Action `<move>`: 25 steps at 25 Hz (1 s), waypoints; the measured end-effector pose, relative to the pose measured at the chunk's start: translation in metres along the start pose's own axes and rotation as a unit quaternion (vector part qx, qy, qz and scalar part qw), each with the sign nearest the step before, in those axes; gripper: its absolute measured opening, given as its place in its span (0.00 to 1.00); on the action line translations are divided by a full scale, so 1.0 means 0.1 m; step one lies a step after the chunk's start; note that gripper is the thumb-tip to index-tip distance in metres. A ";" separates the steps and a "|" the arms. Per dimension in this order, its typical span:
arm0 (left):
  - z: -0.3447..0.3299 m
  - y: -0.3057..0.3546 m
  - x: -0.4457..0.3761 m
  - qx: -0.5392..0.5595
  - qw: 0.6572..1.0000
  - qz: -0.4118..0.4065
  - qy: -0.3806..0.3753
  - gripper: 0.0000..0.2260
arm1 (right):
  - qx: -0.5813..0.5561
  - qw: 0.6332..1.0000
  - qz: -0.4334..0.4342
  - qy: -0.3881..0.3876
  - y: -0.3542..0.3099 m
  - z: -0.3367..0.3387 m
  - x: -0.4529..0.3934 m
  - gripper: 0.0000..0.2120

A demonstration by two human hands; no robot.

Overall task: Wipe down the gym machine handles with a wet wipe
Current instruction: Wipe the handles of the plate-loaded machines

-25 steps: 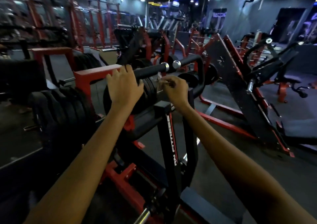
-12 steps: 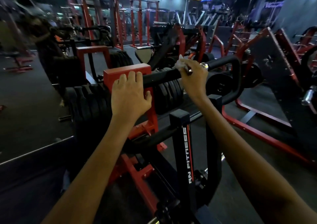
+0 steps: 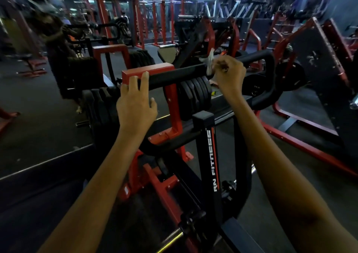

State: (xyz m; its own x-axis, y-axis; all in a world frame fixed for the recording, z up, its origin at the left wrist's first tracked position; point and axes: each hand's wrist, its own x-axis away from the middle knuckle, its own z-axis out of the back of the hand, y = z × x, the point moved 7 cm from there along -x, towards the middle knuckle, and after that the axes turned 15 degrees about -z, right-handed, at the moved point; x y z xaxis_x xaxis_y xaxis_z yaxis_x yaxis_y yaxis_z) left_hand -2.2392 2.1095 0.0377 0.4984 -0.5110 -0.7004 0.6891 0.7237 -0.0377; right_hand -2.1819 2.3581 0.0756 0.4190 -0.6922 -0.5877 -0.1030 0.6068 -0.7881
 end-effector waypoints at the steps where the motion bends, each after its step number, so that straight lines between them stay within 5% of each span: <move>1: -0.01 0.00 0.00 -0.004 1.000 -0.001 -0.005 0.28 | 0.017 1.000 0.018 -0.005 -0.03 -0.04 0.02 0.07; 7: 0.00 -0.03 -0.02 0.032 0.999 0.034 0.007 0.27 | 0.122 0.987 0.075 -0.075 0.01 -0.29 -0.01 0.07; 13: 0.08 -0.08 0.04 0.111 0.986 0.096 0.074 0.19 | 0.039 0.990 0.108 -0.077 -0.27 -0.45 0.25 0.11; 16: 0.08 -0.05 0.05 0.121 0.985 0.107 0.060 0.20 | 0.041 0.982 0.153 -0.101 -0.24 -0.38 0.18 0.13; 21: 0.09 -0.01 0.06 0.114 0.986 0.111 0.058 0.21 | 0.051 0.995 0.058 -0.068 0.13 -0.16 -0.11 0.10; 25: 0.08 -0.05 0.05 0.113 0.983 0.134 0.058 0.20 | 0.038 0.985 0.121 -0.120 -0.24 -0.47 0.31 0.09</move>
State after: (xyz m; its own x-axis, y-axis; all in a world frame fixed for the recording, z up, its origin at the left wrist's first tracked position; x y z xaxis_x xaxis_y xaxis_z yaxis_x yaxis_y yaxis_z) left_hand -2.2362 2.0996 0.0399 0.6238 -0.2498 -0.7406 0.6470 0.6967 0.3100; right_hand -2.2093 2.3036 0.0671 0.5925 -0.4165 -0.6895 -0.1618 0.7770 -0.6084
